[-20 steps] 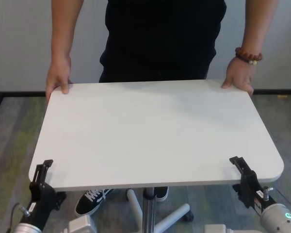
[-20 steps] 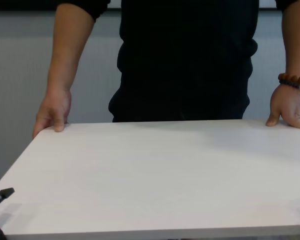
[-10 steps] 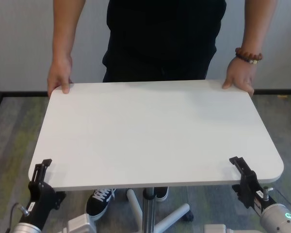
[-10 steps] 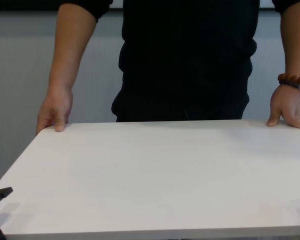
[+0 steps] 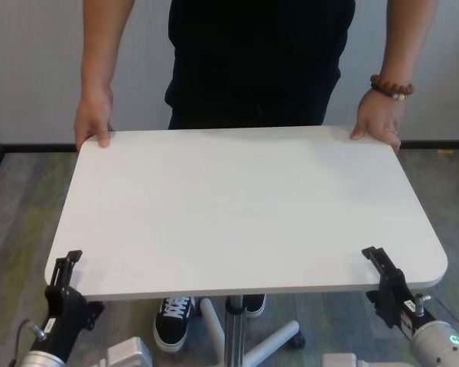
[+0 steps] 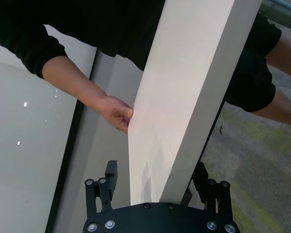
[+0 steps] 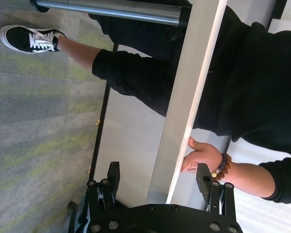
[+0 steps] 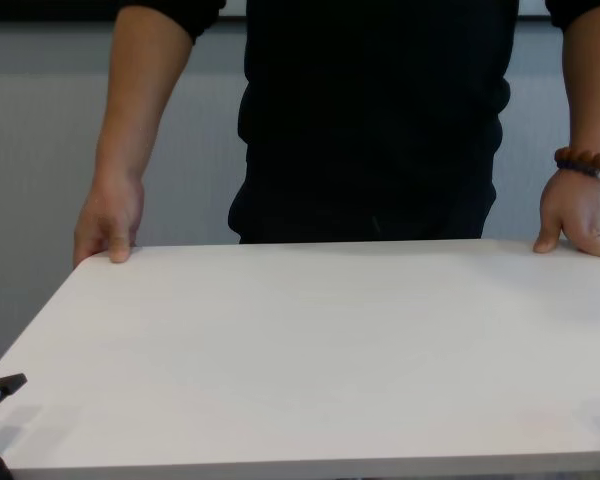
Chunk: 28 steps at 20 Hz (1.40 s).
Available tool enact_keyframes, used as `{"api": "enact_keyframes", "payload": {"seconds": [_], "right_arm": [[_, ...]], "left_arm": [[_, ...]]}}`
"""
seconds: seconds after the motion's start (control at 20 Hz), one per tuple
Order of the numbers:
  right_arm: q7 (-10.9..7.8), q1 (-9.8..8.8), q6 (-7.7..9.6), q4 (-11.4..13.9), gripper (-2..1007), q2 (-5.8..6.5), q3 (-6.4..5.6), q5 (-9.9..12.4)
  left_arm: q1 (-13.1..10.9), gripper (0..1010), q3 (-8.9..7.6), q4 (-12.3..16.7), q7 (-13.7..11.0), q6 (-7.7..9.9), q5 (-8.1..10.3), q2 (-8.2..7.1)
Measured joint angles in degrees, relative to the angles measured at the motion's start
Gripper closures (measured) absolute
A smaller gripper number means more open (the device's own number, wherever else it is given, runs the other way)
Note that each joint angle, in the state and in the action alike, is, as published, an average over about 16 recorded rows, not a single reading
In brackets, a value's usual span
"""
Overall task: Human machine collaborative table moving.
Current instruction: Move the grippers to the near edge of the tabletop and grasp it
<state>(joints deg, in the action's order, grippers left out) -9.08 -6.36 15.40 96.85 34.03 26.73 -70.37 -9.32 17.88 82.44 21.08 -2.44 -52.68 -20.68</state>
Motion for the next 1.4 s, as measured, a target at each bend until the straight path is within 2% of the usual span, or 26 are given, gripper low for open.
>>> {"api": "enact_keyframes", "payload": {"seconds": [0.4, 0.7, 1.05, 1.4], "right_arm": [[-0.06, 0.03, 0.04, 0.0, 17, 0.02, 0.03, -0.1], [-0.07, 0.05, 0.07, 0.0, 86, 0.03, 0.05, -0.1], [-0.08, 0.06, 0.09, 0.0, 260, 0.04, 0.08, -0.2], [-0.06, 0.07, 0.1, 0.0, 480, 0.03, 0.08, -0.2]], "left_arm": [[0.0, 7, 0.04, 0.0, 0.0, -0.02, -0.07, -0.05], [0.0, 42, 0.06, 0.1, 0.0, -0.03, -0.09, -0.07], [-0.1, 172, 0.08, 0.1, 0.0, -0.05, -0.12, -0.09], [-0.1, 389, 0.09, 0.1, 0.0, -0.05, -0.14, -0.11]]}}
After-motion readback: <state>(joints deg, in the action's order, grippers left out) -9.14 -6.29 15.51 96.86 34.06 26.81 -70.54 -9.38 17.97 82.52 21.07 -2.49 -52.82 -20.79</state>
